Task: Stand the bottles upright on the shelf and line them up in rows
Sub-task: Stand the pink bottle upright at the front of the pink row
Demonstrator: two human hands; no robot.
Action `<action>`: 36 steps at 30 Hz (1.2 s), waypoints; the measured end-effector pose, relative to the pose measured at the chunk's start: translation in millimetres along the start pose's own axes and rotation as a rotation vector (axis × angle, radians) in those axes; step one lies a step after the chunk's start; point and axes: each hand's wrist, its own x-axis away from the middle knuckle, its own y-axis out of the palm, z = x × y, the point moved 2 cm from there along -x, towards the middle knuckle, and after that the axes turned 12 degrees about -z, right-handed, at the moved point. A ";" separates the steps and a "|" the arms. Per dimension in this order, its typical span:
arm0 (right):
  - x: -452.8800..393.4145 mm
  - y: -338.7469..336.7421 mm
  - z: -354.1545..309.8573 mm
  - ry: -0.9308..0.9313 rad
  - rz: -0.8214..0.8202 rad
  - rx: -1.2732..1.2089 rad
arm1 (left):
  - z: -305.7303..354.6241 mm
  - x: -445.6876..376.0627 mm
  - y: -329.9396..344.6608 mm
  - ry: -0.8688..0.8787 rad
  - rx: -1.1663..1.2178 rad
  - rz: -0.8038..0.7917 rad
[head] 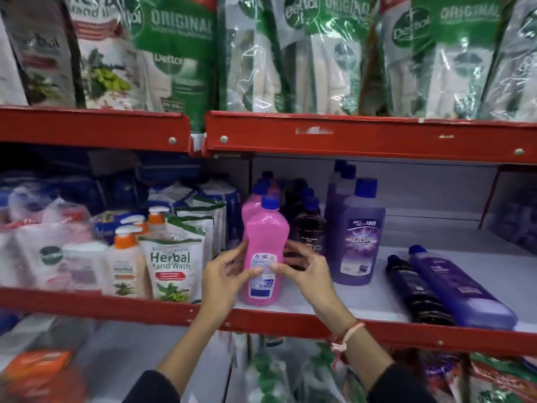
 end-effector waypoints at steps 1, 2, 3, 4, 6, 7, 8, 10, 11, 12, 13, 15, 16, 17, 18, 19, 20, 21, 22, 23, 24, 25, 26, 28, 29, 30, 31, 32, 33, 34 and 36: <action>-0.7 -0.7 0.4 0.000 0.010 0.006 | -3.2 0.2 2.4 0.001 -0.004 0.004; 0.1 -1.1 2.3 0.002 0.022 0.010 | -4.1 3.2 5.2 0.000 -0.010 0.008; 3.6 -2.6 6.4 0.003 0.036 0.016 | -5.9 6.1 7.7 0.006 -0.009 0.019; 4.1 -3.3 6.0 -0.004 0.051 0.038 | -5.6 5.4 8.4 0.011 -0.001 0.034; 0.6 25.9 10.3 0.035 0.106 0.079 | -22.2 9.2 -21.0 -0.032 0.036 0.076; 4.6 24.3 12.0 0.032 0.134 0.097 | -22.6 10.4 -21.5 -0.045 0.051 0.090; 6.4 23.3 12.8 0.031 0.137 0.104 | -24.1 10.0 -23.0 -0.062 0.064 0.093; 4.3 22.8 11.9 0.049 0.082 0.082 | -21.4 8.0 -24.9 -0.082 0.092 0.070; 3.1 24.0 11.4 0.075 0.028 0.019 | -20.8 5.5 -26.0 -0.090 0.083 0.056; 1.0 26.1 11.0 0.108 -0.052 -0.062 | -20.5 2.9 -26.6 -0.097 0.060 0.035; -0.9 28.1 9.1 0.139 -0.130 -0.130 | -19.9 1.3 -26.5 -0.103 0.023 -0.001; -4.1 33.2 4.3 0.166 -0.228 -0.165 | -19.6 0.3 -20.9 -0.111 -0.038 -0.112; -6.1 35.3 3.5 0.173 -0.241 -0.154 | -21.3 -0.1 -16.9 -0.124 -0.049 -0.164; -7.7 37.0 2.5 0.175 -0.238 -0.143 | -23.3 -0.9 -14.1 -0.146 -0.051 -0.198; -9.4 38.2 3.0 0.167 -0.223 -0.116 | -23.4 -1.4 -12.6 -0.155 -0.048 -0.217; -10.8 38.9 3.1 0.153 -0.203 -0.098 | -23.2 -2.6 -13.2 -0.148 -0.052 -0.231; -12.3 38.4 3.6 0.137 -0.185 -0.085 | -23.8 -4.3 -15.1 -0.130 -0.060 -0.246; -12.9 36.8 3.5 0.121 -0.166 -0.088 | -25.3 -5.4 -17.9 -0.119 -0.075 -0.268; -13.9 34.4 3.0 0.095 -0.147 -0.090 | -26.7 -6.3 -20.9 -0.105 -0.096 -0.291; -14.2 31.7 1.7 0.072 -0.129 -0.081 | -28.2 -6.8 -23.7 -0.090 -0.123 -0.307; -15.2 29.3 0.7 0.055 -0.115 -0.062 | -29.7 -7.5 -25.6 -0.073 -0.145 -0.307; -16.3 28.2 -0.2 0.046 -0.100 -0.044 | -30.7 -8.3 -26.4 -0.060 -0.163 -0.296; -18.2 28.8 -0.4 0.039 -0.096 -0.028 | -30.9 -9.6 -26.4 -0.043 -0.176 -0.277; -21.1 31.8 -0.3 0.025 -0.096 -0.014 | -31.2 -12.7 -24.3 -0.023 -0.185 -0.234; -21.8 33.8 -0.1 0.025 -0.094 -0.024 | -32.0 -14.0 -23.2 -0.021 -0.181 -0.217; -22.3 34.8 0.9 0.029 -0.092 -0.033 | -33.7 -14.6 -21.9 -0.014 -0.167 -0.204; -22.3 35.8 1.5 0.029 -0.091 -0.039 | -34.7 -14.2 -21.1 -0.008 -0.158 -0.193; -22.0 36.2 1.9 0.026 -0.092 -0.035 | -35.6 -13.4 -20.3 0.001 -0.155 -0.183; -21.2 35.9 2.4 0.023 -0.092 -0.034 | -36.8 -12.4 -19.5 0.007 -0.169 -0.172; -21.4 35.3 3.4 0.024 -0.088 -0.029 | -37.4 -11.9 -19.0 0.010 -0.176 -0.165; -20.7 34.8 4.8 0.033 -0.088 -0.013 | -37.8 -11.0 -18.8 -0.011 -0.197 -0.158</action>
